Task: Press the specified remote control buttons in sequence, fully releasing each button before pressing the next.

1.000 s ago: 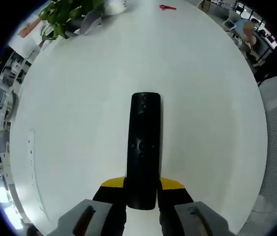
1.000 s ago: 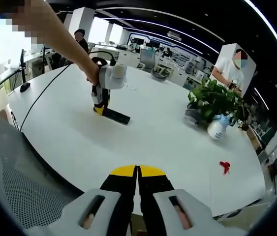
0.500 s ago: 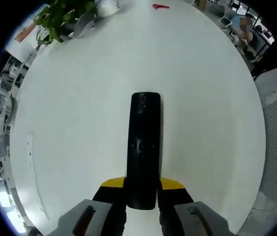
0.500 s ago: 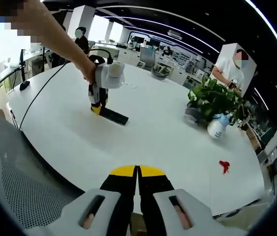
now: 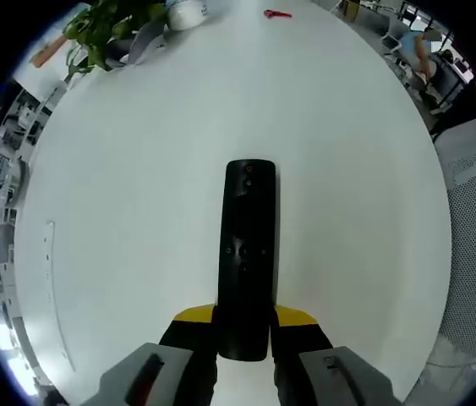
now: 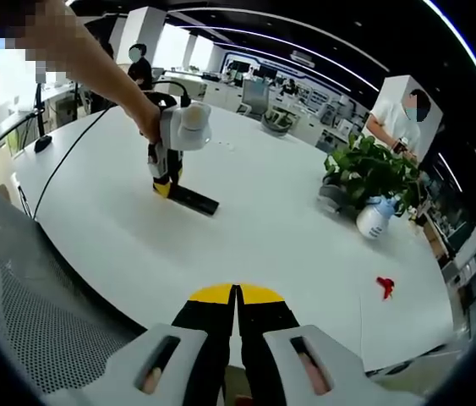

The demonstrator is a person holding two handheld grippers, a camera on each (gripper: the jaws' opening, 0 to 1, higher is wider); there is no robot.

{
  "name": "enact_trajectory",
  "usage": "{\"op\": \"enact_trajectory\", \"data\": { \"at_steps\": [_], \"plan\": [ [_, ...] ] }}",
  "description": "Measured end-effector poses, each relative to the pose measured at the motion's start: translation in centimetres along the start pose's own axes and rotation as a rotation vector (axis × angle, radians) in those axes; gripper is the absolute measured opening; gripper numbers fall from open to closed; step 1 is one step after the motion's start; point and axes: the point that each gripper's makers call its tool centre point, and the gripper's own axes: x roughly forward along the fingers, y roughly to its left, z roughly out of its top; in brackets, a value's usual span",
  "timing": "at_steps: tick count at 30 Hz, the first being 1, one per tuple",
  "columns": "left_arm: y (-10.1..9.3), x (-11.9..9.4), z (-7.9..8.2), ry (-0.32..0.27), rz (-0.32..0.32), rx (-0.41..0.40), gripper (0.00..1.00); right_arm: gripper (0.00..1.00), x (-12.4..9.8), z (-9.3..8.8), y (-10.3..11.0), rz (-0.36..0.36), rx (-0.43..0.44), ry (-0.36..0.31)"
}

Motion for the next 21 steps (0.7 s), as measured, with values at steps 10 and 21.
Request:
{"op": "enact_trajectory", "data": {
  "at_steps": [10,21],
  "plan": [
    [-1.5,-0.1,-0.4,-0.001,-0.015,-0.012,0.23,0.0,-0.1,0.2,-0.2,-0.005,0.013,-0.017],
    [-3.1,-0.3,-0.8,0.006,-0.022,-0.008,0.23,0.0,-0.3,0.5,-0.1,0.001,0.012,-0.033]
  ]
}}
